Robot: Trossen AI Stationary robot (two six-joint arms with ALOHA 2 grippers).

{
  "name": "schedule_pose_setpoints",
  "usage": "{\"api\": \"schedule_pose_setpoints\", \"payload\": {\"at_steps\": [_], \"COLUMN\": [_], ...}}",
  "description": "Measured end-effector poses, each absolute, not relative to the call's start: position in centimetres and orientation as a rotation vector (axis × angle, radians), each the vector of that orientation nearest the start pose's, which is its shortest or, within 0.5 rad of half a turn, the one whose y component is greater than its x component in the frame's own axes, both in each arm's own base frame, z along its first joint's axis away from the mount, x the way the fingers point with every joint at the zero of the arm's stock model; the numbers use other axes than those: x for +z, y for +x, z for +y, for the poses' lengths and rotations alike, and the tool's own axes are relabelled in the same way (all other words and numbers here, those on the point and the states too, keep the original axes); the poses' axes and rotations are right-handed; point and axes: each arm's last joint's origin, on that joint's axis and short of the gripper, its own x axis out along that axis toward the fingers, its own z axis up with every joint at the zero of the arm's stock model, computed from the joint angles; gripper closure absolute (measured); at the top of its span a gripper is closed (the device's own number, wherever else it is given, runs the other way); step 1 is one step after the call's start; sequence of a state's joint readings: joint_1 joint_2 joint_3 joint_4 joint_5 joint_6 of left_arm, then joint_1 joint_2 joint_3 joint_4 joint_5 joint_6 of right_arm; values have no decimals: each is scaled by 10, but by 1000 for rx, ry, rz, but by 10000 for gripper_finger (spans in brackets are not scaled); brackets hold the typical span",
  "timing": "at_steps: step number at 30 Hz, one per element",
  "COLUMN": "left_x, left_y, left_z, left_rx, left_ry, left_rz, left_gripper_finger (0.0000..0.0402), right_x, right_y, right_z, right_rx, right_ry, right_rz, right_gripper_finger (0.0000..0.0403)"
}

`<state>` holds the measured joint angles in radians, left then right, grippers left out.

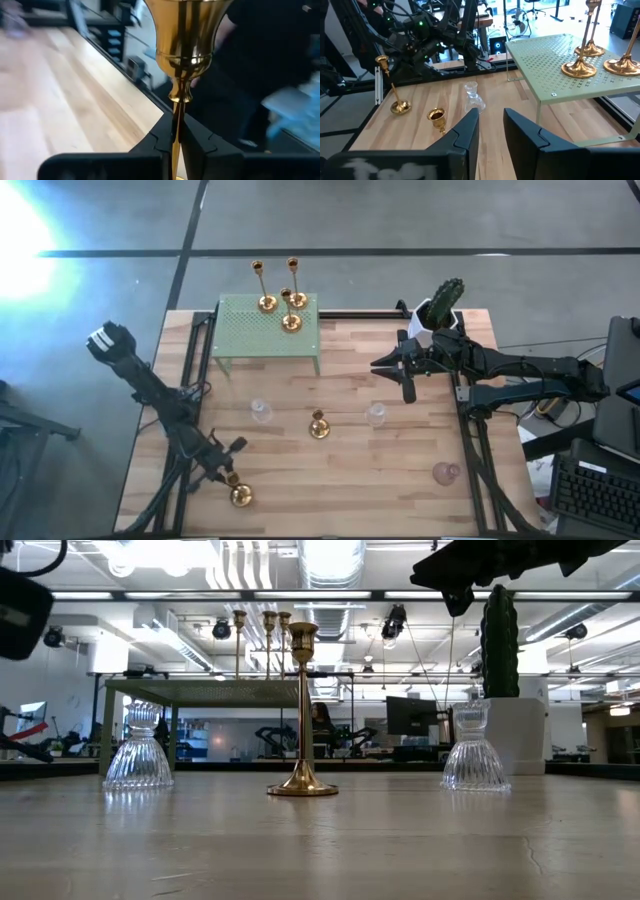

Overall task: Pick & Place candle stick holders
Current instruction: Put the bottom candle holder on the shelf

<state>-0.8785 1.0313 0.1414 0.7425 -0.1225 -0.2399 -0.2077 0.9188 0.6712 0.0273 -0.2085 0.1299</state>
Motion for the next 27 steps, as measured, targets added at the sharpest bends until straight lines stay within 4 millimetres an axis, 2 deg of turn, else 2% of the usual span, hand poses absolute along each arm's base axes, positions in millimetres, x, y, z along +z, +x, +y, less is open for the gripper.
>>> {"api": "schedule_pose_setpoints", "payload": {"at_steps": [8, 14, 22, 27], "left_x": [195, 228, 298, 339], "left_y": [124, 127, 127, 126], "left_z": [-134, -129, -109, -95], "left_rx": [-546, -341, 227, 508], "left_ry": [-189, -122, 18, 89], "left_rz": [79, 48, 54, 28], "left_gripper_finger": [381, 381, 381, 381], "right_x": [290, 290, 290, 290], "right_y": [203, 203, 203, 203], "right_z": [-37, -37, -37, -37], "right_rx": [-14, -13, -14, -13], "right_ry": [175, 175, 175, 175], "right_rz": [215, 216, 216, 216], "right_gripper_finger": [337, 338, 324, 317]}}
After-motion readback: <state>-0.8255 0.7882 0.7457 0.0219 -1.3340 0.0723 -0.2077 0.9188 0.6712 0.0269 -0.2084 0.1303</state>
